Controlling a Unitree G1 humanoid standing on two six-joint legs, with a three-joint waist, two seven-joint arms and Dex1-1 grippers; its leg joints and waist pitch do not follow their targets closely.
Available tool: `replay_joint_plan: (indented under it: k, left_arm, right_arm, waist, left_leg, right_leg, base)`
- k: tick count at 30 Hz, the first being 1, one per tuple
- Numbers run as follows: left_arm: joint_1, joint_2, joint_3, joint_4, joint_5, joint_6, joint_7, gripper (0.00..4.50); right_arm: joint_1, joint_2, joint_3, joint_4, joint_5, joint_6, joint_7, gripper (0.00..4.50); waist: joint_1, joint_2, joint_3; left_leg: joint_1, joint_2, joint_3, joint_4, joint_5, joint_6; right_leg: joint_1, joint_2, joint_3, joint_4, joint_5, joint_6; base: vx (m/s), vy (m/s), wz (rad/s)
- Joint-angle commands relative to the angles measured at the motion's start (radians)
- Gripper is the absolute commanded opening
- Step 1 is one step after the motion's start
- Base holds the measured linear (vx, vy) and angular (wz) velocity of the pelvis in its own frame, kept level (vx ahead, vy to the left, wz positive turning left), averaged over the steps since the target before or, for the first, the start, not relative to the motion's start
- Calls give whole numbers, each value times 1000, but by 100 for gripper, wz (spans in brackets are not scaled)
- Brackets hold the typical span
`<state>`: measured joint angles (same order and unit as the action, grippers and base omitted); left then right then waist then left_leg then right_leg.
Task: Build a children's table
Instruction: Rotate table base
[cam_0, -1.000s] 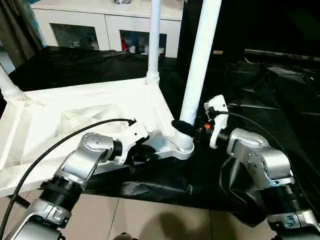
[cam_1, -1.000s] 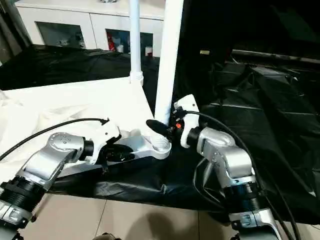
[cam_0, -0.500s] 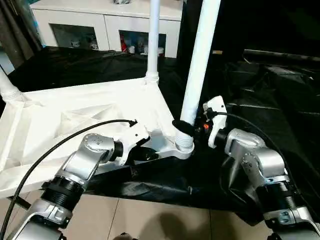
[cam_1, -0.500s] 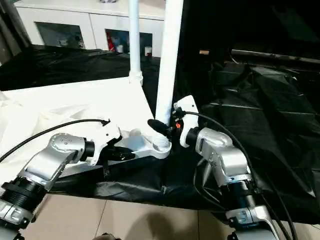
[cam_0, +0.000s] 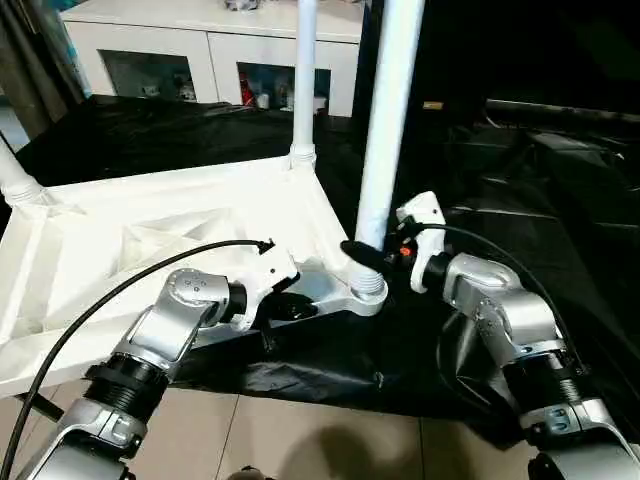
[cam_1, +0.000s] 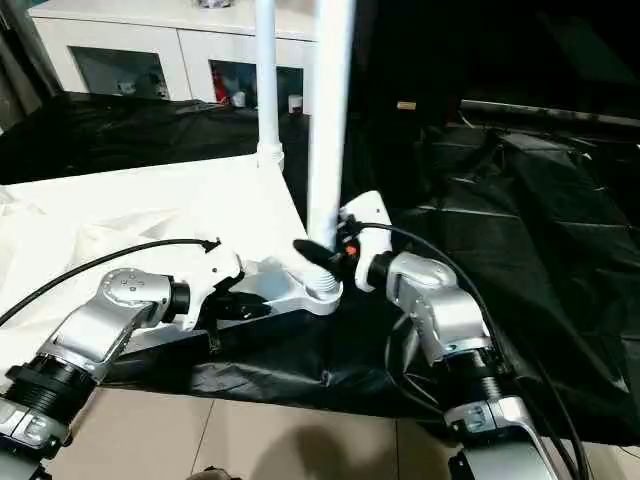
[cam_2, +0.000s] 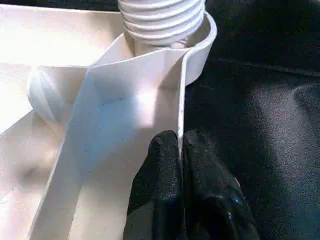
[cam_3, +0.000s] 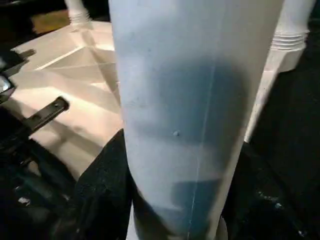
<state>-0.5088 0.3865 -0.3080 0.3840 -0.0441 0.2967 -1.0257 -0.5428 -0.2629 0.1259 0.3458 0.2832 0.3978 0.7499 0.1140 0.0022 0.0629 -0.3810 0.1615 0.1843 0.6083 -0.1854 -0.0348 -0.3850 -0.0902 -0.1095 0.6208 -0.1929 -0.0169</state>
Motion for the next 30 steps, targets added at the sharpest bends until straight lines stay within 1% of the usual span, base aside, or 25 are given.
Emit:
replay_joint_plan:
  k: [1,3,4,5,6,9,14,16,17,18,20,21,22,23,26,27,28,30]
  left_arm:
    - [9,-19,51,7,-38,-29,28,0]
    - [8,-21,52,13,-39,-32,28,0]
    - [8,-22,53,14,-39,-32,28,0]
    - [8,-23,52,15,-39,-33,28,0]
    - [8,-24,52,15,-40,-32,28,0]
    - [8,-26,50,16,-40,-32,25,0]
    - [7,-26,52,13,-40,-31,17,0]
    - [10,-27,51,6,-42,-31,9,0]
    - [11,-27,51,2,-43,-30,5,0]
    - [12,-27,50,0,-44,-31,2,0]
    - [13,-26,46,-4,-44,-34,-3,0]
    - [13,-26,44,-5,-42,-36,-4,0]
    - [14,-25,43,-5,-41,-37,-5,0]
    - [13,-25,42,-4,-40,-37,-6,0]
    - [13,-24,44,-3,-39,-37,-2,0]
    - [13,-23,45,-3,-38,-37,0,0]
    - [13,-23,46,-3,-38,-37,1,0]
    - [12,-23,55,-1,-38,-38,11,0]
  right_arm:
    - [7,-17,13,-8,-8,33,15,191]
    - [10,-28,16,-22,-4,48,28,191]
    - [10,-30,16,-26,-1,54,33,191]
    - [9,-32,17,-26,-2,55,36,191]
    - [7,-34,18,-21,-6,53,39,191]
    - [1,-37,21,1,-24,43,37,191]
    - [-11,-30,7,22,-20,42,32,191]
    - [-26,-8,-13,65,-8,21,25,191]
    - [-31,1,-21,81,-2,15,22,191]
    - [-37,11,-30,99,3,7,18,191]
    - [-50,32,-47,138,12,-11,10,191]
    - [-56,39,-53,156,14,-22,7,191]
    - [-59,45,-58,172,16,-31,4,191]
    - [-61,50,-68,188,21,-41,2,191]
    - [-53,56,-96,199,42,-46,0,191]
    - [-46,57,-108,199,51,-44,0,191]
    - [-43,59,-117,202,56,-45,1,191]
    - [-7,66,-153,192,79,-45,-9,190]
  waist:
    - [2,-12,-71]
    - [4,-12,-71]
    - [2,-15,-71]
    - [3,-14,-71]
    - [1,-15,-71]
    - [2,-14,-71]
    - [1,-13,-72]
    - [2,-9,-72]
    - [0,-10,-71]
    - [2,-6,-72]
    - [0,-9,-72]
    - [-1,-6,-72]
    - [-1,-6,-73]
    - [-1,-3,-72]
    - [-2,-5,-73]
    - [-1,-8,-72]
    - [0,-9,-72]
    - [2,-9,-72]
  left_leg:
    - [18,82,-34,-83,-176,4]
    - [19,81,-33,-82,-174,7]
    - [18,81,-33,-82,-173,7]
    - [18,80,-33,-82,-168,9]
    - [15,80,-33,-81,-168,10]
    - [18,81,-32,-81,-168,11]
    - [18,81,-32,-82,-167,11]
    - [19,81,-32,-81,-172,9]
    - [18,81,-32,-82,-176,8]
    - [20,81,-33,-81,-182,4]
    - [19,81,-33,-82,-184,3]
    - [18,82,-34,-82,-182,2]
    - [18,82,-33,-82,-183,2]
    - [19,82,-34,-83,-187,1]
    - [20,83,-33,-83,-189,1]
    - [20,83,-33,-84,-185,3]
    - [20,83,-32,-84,-184,5]
    - [20,83,-32,-84,-182,7]
  right_leg:
    - [42,-95,74,-74,-223,-191]
    - [41,-97,73,-75,-229,-191]
    - [42,-96,73,-75,-231,-191]
    - [42,-97,74,-76,-232,-190]
    - [43,-98,73,-76,-240,-187]
    - [40,-97,73,-77,-246,-188]
    - [40,-96,73,-75,-232,-194]
    - [39,-97,73,-76,-230,-199]
    - [39,-97,73,-76,-232,-202]
    - [39,-99,73,-76,-236,-205]
    - [41,-98,73,-76,-231,-209]
    - [41,-97,73,-74,-221,-211]
    - [40,-98,73,-74,-218,-213]
    - [40,-97,73,-73,-215,-216]
    - [42,-97,73,-72,-205,-220]
    - [42,-97,73,-71,-202,-221]
    - [42,-97,73,-71,-202,-220]
    - [42,-99,74,-72,-206,-218]
  base:
    - [0,0,0]
    - [0,0,0]
    - [0,0,0]
    - [0,0,0]
    - [0,0,0]
    - [0,0,0]
    - [0,0,0]
    - [0,0,0]
    - [0,0,0]
    - [0,0,0]
    - [0,0,0]
    - [0,0,0]
    - [0,0,0]
    - [0,0,0]
    - [0,0,0]
    - [0,0,0]
    - [0,0,0]
    - [0,0,0]
